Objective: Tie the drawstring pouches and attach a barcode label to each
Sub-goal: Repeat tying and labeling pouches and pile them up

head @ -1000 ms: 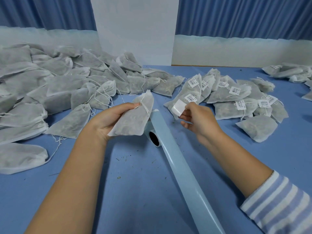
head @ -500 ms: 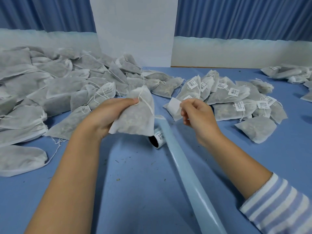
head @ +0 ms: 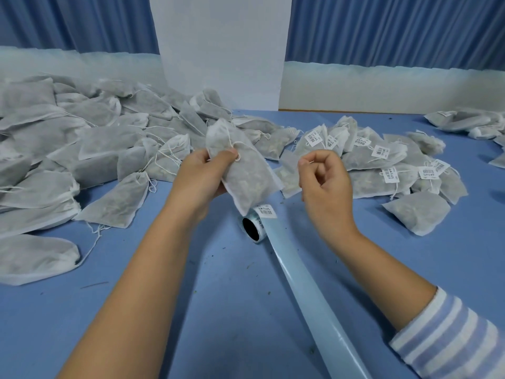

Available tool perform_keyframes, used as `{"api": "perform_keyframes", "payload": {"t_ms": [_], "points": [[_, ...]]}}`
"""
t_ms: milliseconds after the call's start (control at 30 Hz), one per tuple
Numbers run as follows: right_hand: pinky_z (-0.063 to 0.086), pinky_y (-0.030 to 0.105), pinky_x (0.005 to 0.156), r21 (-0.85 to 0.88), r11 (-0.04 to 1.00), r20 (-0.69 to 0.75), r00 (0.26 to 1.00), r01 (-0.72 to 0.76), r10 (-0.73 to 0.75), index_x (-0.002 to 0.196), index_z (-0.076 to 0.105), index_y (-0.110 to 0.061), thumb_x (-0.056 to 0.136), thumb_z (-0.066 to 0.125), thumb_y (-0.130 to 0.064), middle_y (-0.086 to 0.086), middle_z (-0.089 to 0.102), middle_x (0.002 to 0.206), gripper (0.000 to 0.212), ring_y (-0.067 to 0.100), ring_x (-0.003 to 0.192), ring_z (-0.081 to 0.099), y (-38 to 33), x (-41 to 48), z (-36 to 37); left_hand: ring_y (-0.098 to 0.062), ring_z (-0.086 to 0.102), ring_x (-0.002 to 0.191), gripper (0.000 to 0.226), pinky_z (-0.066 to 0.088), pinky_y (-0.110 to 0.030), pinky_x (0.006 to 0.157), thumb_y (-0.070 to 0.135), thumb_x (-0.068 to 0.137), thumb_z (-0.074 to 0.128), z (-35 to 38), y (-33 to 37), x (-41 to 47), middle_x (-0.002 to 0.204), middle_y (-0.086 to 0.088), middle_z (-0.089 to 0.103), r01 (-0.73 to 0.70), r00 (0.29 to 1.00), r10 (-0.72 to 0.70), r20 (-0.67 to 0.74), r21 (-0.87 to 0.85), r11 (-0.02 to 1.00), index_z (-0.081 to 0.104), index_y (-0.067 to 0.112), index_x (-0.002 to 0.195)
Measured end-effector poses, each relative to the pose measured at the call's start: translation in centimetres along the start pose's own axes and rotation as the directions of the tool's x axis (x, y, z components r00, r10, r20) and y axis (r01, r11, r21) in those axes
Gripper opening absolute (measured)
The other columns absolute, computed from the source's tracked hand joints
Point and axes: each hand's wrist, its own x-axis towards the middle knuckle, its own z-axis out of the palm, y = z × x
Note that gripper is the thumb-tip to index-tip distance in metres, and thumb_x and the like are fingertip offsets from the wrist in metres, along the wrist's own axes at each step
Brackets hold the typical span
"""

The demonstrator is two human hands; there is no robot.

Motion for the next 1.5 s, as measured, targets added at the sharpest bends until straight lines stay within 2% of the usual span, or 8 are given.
{"api": "perform_keyframes", "payload": {"t_ms": [367,533,767,1033,1100,1233,1367,1500], "points": [[0.039,0.012,0.066,-0.267,0.892,-0.039,0.921,0.365,-0.388,0.089,0.058,-0.021,0.086,0.058,-0.016,-0.013,0.042,0.086,0.006,0.003,0.072,0.045,-0.1,-0.6,0.4,-0.028,0.072,0.097,0.013,0.058,-0.046,0.089,0.014,0.095,0.058,3.4,-1.5,-1.5,0.102,-0.013,0.075,0.040,0.994,-0.054,0.100,0.138,0.990,0.069,0.011,0.100],[0.044,0.030,0.079,-0.350,0.834,0.003,0.890,0.427,-0.455,0.087,0.064,-0.006,0.086,0.062,-0.009,0.002,0.057,0.093,0.004,0.016,0.090,0.052,0.4,-0.6,0.4,-0.029,0.072,0.096,0.020,0.058,-0.048,0.089,0.017,0.094,0.060,3.8,-1.7,-1.7,0.103,-0.016,0.074,0.059,0.990,-0.081,0.117,0.182,0.982,0.068,0.005,0.108],[0.042,0.021,0.085,-0.333,0.842,0.095,0.903,0.425,-0.419,0.089,0.067,-0.009,0.087,0.057,-0.018,-0.002,0.068,0.090,0.013,0.011,0.093,0.055,0.7,-1.0,0.7,-0.031,0.070,0.101,0.028,0.055,-0.052,0.093,0.021,0.093,0.061,3.9,-1.6,-2.0,0.106,-0.018,0.072,0.058,0.983,-0.096,0.160,0.224,0.973,0.064,0.002,0.113],[0.047,0.026,0.082,-0.291,0.886,0.172,0.931,0.361,-0.322,0.088,0.064,-0.009,0.085,0.061,-0.009,0.000,0.068,0.091,0.004,0.014,0.090,0.060,0.9,-0.9,0.8,-0.048,0.061,0.109,0.023,0.047,-0.062,0.098,0.007,0.096,0.051,3.7,-1.1,-2.3,0.111,-0.033,0.065,0.004,0.961,-0.077,0.265,0.265,0.964,0.064,-0.005,0.110],[0.048,0.027,0.083,-0.284,0.893,0.181,0.934,0.350,-0.308,0.088,0.064,-0.009,0.084,0.060,-0.009,0.001,0.068,0.093,0.005,0.016,0.092,0.062,0.8,-0.9,0.7,-0.045,0.065,0.101,0.023,0.048,-0.058,0.100,0.000,0.095,0.047,3.4,-1.0,-2.3,0.105,-0.032,0.067,0.018,0.940,-0.099,0.327,0.241,0.970,0.063,-0.007,0.109],[0.047,0.028,0.090,-0.307,0.861,0.250,0.907,0.406,-0.338,0.091,0.068,-0.005,0.080,0.060,-0.006,0.001,0.068,0.102,0.013,0.016,0.099,0.061,0.7,-0.7,0.6,-0.017,0.065,0.077,0.015,0.057,-0.036,0.085,0.004,0.092,0.051,2.9,-0.7,-2.0,0.079,-0.005,0.066,0.093,0.919,-0.126,0.373,0.104,0.990,0.065,0.009,0.096],[0.045,0.032,0.094,-0.329,0.795,0.320,0.852,0.509,-0.413,0.095,0.072,-0.005,0.082,0.055,-0.011,0.005,0.068,0.110,0.022,0.022,0.102,0.062,0.7,-0.9,0.6,-0.017,0.069,0.077,0.024,0.059,-0.031,0.073,0.029,0.100,0.053,2.8,-0.9,-1.6,0.081,-0.006,0.070,0.137,0.948,-0.145,0.283,0.051,0.989,0.066,0.009,0.101],[0.038,0.021,0.098,-0.358,0.806,0.267,0.879,0.471,-0.395,0.099,0.072,-0.007,0.083,0.055,-0.007,0.004,0.067,0.112,0.023,0.022,0.105,0.060,0.7,-0.8,0.5,-0.016,0.072,0.077,0.026,0.058,-0.029,0.066,0.026,0.103,0.046,2.6,-1.2,-1.3,0.083,-0.004,0.074,0.142,0.963,-0.140,0.231,0.010,0.990,0.067,0.011,0.102]]}}
